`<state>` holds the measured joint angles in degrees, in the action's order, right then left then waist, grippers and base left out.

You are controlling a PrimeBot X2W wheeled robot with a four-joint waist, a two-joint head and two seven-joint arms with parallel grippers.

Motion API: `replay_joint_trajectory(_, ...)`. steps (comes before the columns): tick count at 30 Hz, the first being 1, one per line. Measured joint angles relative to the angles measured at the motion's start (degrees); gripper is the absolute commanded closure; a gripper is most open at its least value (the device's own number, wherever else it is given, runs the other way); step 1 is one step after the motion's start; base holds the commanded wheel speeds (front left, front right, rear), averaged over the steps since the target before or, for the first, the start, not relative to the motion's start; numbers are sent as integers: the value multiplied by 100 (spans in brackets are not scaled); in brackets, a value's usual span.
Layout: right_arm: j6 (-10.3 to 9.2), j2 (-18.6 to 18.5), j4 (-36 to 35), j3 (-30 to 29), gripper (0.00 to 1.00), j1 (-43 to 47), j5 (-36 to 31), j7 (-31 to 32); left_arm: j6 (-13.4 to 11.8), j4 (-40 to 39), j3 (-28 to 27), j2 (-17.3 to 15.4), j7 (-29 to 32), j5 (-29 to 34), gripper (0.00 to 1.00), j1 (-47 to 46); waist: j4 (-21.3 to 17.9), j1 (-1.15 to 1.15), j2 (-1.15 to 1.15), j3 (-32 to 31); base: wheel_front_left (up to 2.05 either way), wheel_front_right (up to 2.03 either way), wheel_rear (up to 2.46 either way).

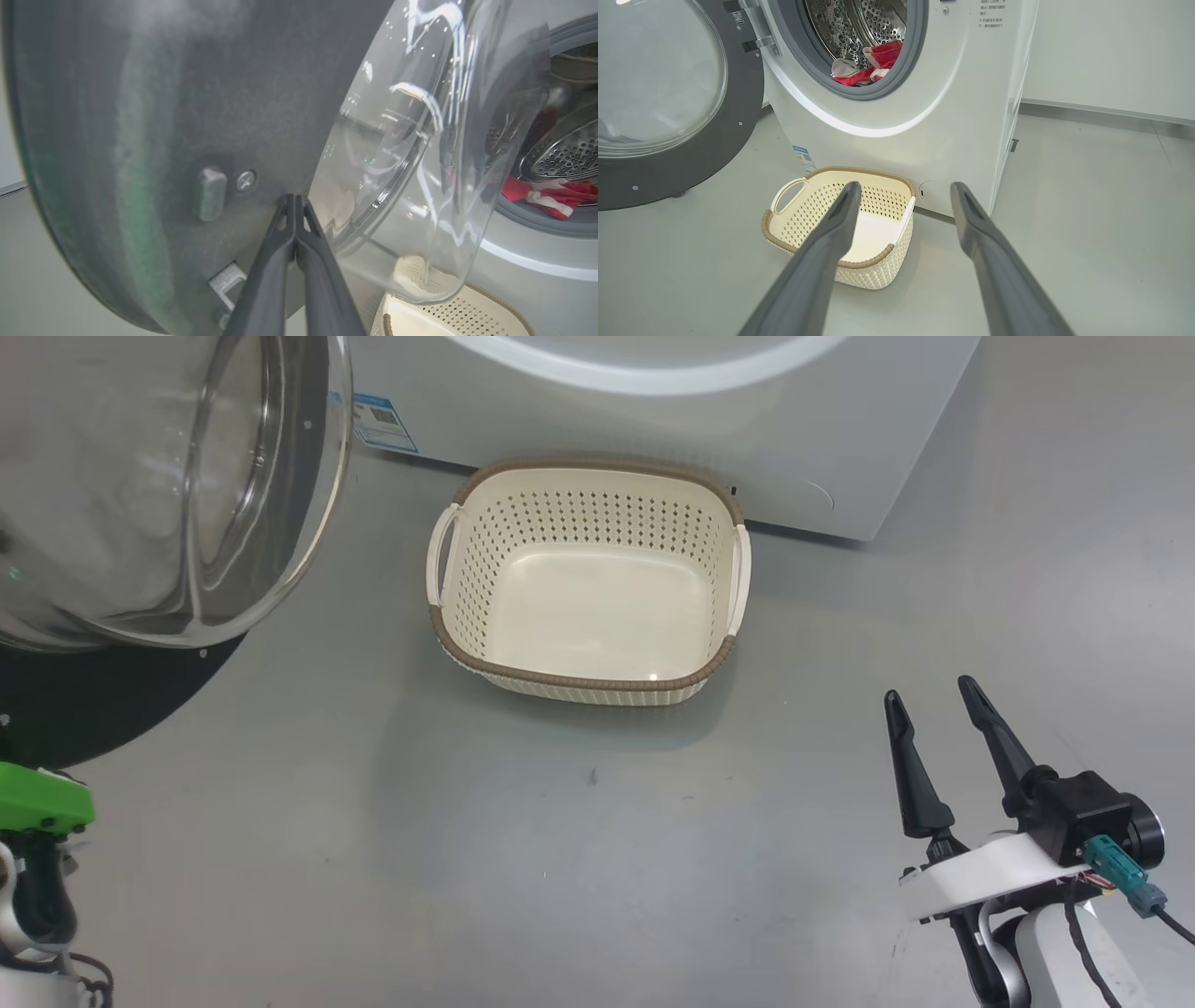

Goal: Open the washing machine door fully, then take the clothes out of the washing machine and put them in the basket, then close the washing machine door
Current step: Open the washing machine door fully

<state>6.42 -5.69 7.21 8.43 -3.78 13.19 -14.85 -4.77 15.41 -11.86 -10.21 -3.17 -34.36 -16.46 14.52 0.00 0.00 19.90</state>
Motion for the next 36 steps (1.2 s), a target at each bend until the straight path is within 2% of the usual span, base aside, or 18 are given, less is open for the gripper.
replay_joint_trajectory(16, 0, -235, -45, -98, 0, -174, -32, 9, -32, 638, -681, -439, -85, -366, 100, -623, -18, 0, 0, 623, 0, 0, 0)
replay_joint_trajectory(26, 0, -324, -68, -109, 0, -283, -33, 18, 35, 1135, -658, -530, -226, -391, 100, -955, -28, 0, 0, 826, 0, 0, 0)
replay_joint_trajectory(36, 1, -297, 113, -78, 0, -288, -32, 18, 202, 1610, -489, -557, -436, -285, 100, -1017, -30, 0, 0, 652, 0, 0, 0)
